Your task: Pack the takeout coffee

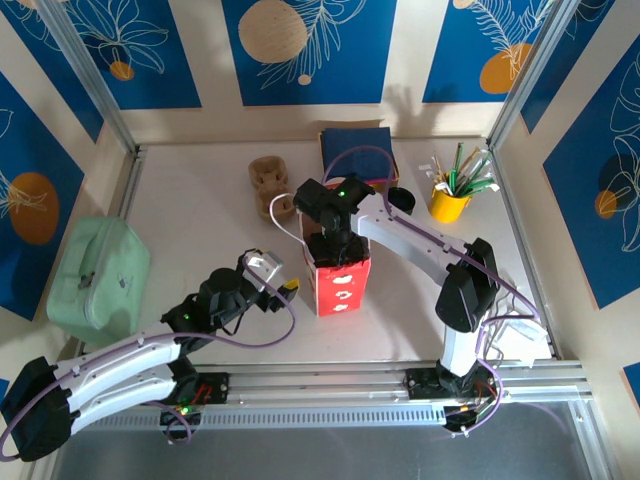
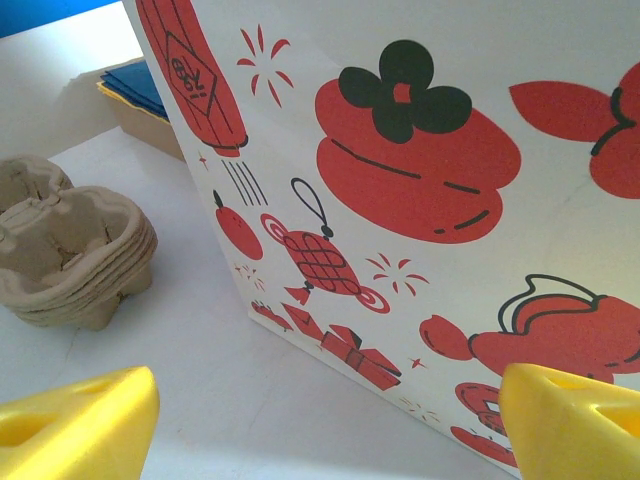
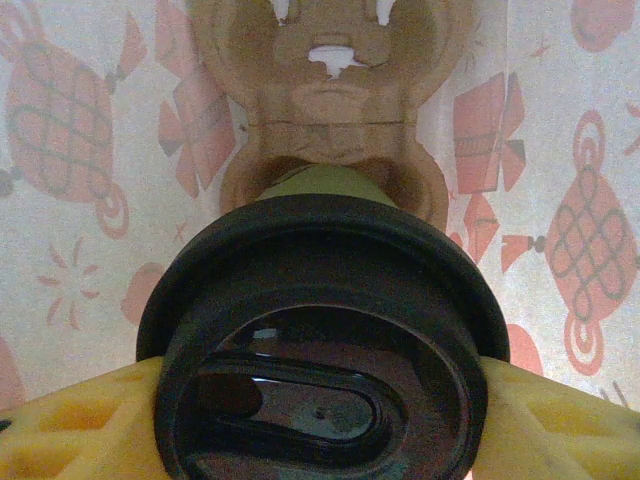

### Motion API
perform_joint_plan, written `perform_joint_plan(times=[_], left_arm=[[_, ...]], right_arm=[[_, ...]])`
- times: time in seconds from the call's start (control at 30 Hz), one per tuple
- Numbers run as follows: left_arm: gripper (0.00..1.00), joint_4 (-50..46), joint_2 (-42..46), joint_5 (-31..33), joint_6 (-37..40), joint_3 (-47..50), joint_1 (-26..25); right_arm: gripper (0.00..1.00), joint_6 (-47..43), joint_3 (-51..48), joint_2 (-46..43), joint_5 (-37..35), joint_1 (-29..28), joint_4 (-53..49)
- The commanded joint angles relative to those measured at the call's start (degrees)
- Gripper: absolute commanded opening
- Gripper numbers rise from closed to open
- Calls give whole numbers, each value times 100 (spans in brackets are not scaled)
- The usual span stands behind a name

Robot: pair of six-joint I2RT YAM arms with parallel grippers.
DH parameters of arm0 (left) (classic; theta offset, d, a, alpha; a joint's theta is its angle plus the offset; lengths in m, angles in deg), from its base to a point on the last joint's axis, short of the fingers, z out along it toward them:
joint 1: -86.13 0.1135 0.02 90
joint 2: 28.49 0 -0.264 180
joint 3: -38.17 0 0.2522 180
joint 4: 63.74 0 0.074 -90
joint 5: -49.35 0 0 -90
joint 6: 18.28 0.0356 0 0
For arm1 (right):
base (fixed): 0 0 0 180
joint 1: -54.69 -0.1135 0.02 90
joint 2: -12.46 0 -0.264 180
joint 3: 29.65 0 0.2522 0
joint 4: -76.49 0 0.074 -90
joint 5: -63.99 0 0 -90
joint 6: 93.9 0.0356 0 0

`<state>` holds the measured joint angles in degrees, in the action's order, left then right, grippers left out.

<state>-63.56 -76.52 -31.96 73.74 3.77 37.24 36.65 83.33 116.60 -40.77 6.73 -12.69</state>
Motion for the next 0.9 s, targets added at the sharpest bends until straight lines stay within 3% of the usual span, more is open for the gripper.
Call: perform_joint_plan(times=[0.0,0.87], left_arm=[[88,48,68,72,46,86,-42],[88,-5,92,107,96,60,-42]], right_arm=[[62,77,-21,63,108,24,-25],[62,101,300,82,62,-68,-394]])
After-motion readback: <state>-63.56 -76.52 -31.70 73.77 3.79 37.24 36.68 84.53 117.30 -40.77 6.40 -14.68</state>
